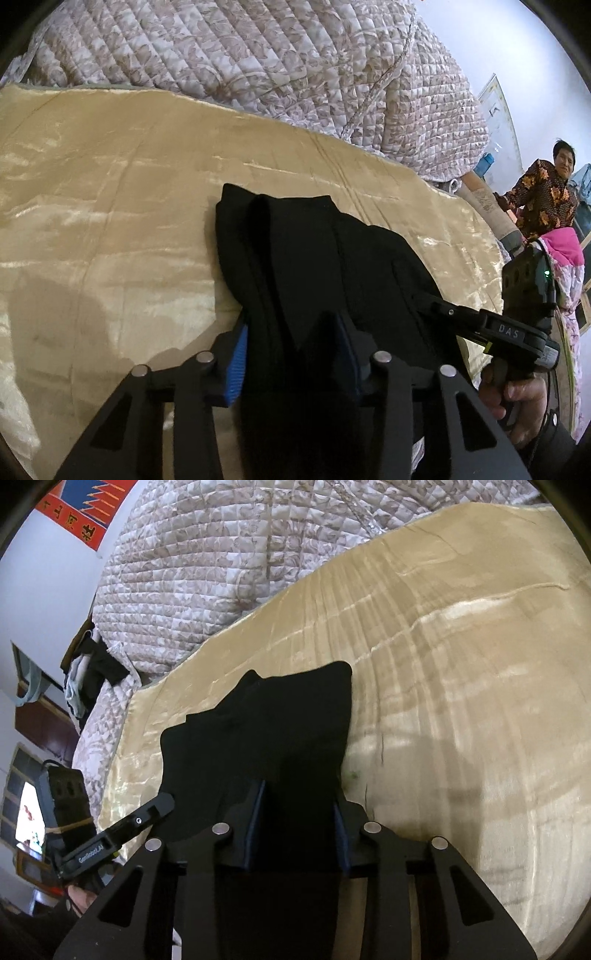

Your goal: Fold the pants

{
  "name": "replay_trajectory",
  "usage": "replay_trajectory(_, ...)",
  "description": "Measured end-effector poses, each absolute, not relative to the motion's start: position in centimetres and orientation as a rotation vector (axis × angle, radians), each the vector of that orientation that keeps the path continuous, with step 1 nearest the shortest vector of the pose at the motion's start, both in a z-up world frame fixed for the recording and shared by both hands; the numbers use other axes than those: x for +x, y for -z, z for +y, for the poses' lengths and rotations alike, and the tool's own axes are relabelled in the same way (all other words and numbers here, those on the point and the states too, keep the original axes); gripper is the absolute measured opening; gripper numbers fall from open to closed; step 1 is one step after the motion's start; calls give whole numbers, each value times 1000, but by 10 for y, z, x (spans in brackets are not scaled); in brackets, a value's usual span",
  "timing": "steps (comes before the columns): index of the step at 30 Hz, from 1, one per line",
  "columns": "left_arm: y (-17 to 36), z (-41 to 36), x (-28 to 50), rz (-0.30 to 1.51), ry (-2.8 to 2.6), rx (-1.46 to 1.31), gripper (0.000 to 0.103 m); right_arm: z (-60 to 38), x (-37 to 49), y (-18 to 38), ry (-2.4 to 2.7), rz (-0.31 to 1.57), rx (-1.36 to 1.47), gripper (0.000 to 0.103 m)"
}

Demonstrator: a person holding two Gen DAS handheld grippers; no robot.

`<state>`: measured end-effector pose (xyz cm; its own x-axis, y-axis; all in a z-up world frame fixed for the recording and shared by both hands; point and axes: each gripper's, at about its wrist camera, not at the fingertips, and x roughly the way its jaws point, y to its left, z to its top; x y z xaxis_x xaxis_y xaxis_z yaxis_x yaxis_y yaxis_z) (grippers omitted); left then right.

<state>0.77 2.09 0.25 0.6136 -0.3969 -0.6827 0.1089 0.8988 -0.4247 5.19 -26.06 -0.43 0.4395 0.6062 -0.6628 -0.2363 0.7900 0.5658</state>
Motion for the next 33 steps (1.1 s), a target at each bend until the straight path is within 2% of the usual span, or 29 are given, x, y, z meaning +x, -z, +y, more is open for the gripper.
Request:
replay_trajectory(1, -5, 20, 6, 863, 296, -357, 39, -261, 50, 3, -543, 982, 424, 22)
replay_trajectory(3, -12, 19, 3, 847, 298, -339, 32, -261, 46, -6, -556, 955, 422, 17)
replay_trajectory(8, -30, 14, -3, 826, 319, -321, 26, -253, 35, -29, -578, 902, 400, 16)
replay_trajectory(19, -72, 35, 32, 788, 306, -257, 25, -216, 68, -75, -642, 856, 364, 16)
replay_trajectory(25, -74, 57, 77, 786, 261, -222, 25, -191, 116, -73, -647, 884, 332, 16)
replay_trajectory(30, -55, 73, 107, 799, 216, -243, 24, -175, 149, -56, -646, 910, 306, 16)
replay_trajectory(32, -43, 79, 115, 815, 187, -241, 21, -170, 161, -46, -632, 925, 300, 16)
replay_trajectory(33, -37, 84, 118, 823, 167, -241, 15, -169, 167, -40, -624, 937, 296, 16)
